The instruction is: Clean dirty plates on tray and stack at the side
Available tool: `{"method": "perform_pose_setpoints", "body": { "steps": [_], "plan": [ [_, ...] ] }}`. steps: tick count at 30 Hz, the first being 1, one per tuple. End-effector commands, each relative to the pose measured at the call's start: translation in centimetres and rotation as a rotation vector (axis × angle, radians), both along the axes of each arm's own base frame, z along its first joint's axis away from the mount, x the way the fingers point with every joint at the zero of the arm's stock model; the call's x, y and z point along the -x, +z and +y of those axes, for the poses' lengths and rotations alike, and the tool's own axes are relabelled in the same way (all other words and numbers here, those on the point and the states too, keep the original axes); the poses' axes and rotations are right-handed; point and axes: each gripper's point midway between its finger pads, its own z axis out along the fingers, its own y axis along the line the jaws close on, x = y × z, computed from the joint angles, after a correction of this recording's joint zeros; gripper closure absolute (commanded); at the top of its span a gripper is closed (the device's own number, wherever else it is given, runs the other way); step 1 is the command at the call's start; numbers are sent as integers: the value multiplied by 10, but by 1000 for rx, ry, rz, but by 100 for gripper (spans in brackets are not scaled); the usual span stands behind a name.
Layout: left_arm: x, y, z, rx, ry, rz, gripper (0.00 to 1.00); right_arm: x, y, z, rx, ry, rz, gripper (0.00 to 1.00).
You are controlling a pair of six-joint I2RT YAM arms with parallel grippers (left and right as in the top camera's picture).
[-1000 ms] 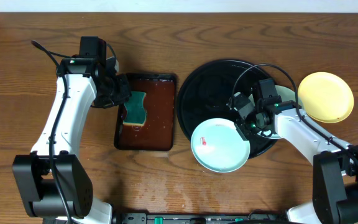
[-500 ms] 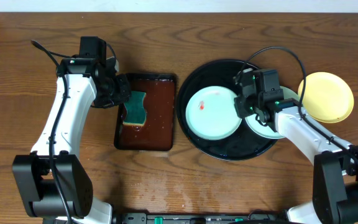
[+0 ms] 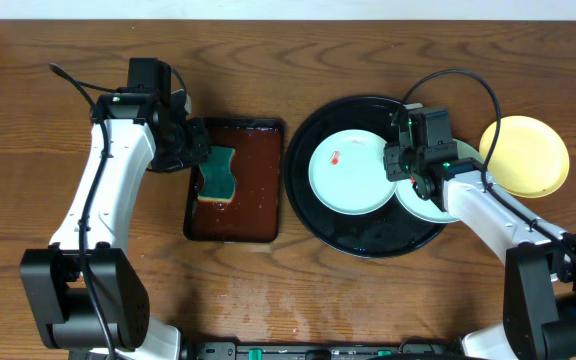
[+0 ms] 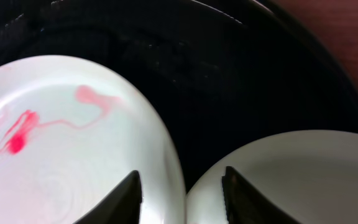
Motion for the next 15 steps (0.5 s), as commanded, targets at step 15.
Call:
{"method": "perform_pose_setpoints", "body": {
  "steps": [15],
  "plan": [
    [6,-16,-7,-264,-102,24,74,36,43,1,-26,-57,313,52]
  ]
}}
